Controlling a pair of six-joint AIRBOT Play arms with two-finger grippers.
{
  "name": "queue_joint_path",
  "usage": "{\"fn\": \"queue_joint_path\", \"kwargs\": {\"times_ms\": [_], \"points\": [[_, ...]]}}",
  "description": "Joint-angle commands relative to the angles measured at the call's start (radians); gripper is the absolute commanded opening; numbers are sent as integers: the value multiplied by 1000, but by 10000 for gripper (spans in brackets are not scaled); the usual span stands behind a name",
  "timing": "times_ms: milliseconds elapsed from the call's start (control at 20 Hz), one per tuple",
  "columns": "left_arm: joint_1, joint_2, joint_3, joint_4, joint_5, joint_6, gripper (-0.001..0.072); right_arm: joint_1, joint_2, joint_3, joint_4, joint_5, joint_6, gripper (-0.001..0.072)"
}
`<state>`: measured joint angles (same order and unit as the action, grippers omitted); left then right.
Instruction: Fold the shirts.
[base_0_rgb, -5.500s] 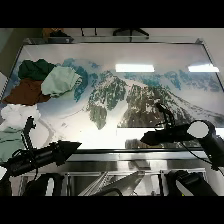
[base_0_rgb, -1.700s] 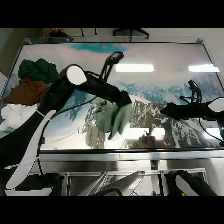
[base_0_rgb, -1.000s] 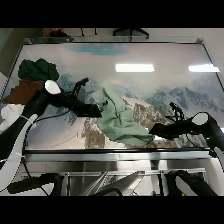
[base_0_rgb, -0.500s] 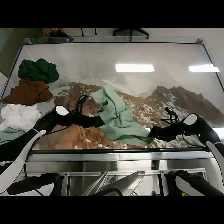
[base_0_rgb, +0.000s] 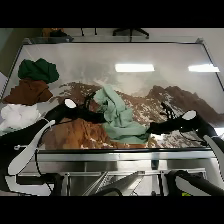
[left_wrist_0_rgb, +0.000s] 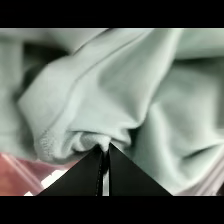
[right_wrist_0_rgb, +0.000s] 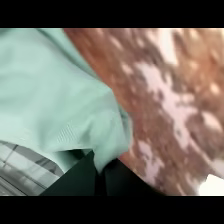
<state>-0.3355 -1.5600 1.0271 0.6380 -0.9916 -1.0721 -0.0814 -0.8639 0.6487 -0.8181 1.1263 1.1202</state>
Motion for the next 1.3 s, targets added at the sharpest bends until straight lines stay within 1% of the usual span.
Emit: {"fn": "queue_joint_path", "kwargs": {"times_ms": [0, 100, 250, 400, 500, 600, 650, 700, 750, 850, 950, 1000, 1100, 1200, 1250], "points": [[35, 109, 157, -8, -122, -27, 12, -39, 37, 208, 26, 78, -51, 24], [55, 236, 280, -12, -150, -68, 12, -74, 60, 430, 28, 130, -51, 24], [60, 408, 498, -11, -151, -100, 12, -82, 93, 782, 67, 231, -71, 24], [59, 570, 677, -11, -104, -100, 12, -82, 155, 1027, 88, 220, -90, 24], [59, 662, 739, -10, -84, -101, 13, -82, 202, 1113, 86, 190, -104, 23], [59, 737, 761, -6, -83, -100, 13, -82, 249, 1139, 86, 146, -111, 24], [60, 764, 759, 22, -81, -101, 13, -82, 267, 1139, 85, 126, -141, 24], [60, 779, 756, 82, -82, -111, 13, -82, 271, 1138, 86, 112, -169, 24], [60, 787, 737, 142, -72, -138, 13, -82, 262, 1136, 87, 103, -175, 24], [60, 773, 656, 245, -39, -183, 13, -82, 192, 1123, 117, 105, -179, 24], [67, 699, 565, 264, -32, -188, 13, -77, 72, 1097, 198, 128, -192, 24], [79, 644, 513, 264, -26, -184, 13, -61, -8, 1075, 233, 134, -211, 24], [129, 513, 426, 261, -24, -158, 12, -7, -177, 1027, 236, 115, -235, 24], [197, 367, 348, 257, -14, -136, 12, 44, -360, 988, 236, 76, -235, 24], [228, 299, 313, 249, -5, -111, 12, 68, -452, 979, 235, 54, -235, 24]]}}
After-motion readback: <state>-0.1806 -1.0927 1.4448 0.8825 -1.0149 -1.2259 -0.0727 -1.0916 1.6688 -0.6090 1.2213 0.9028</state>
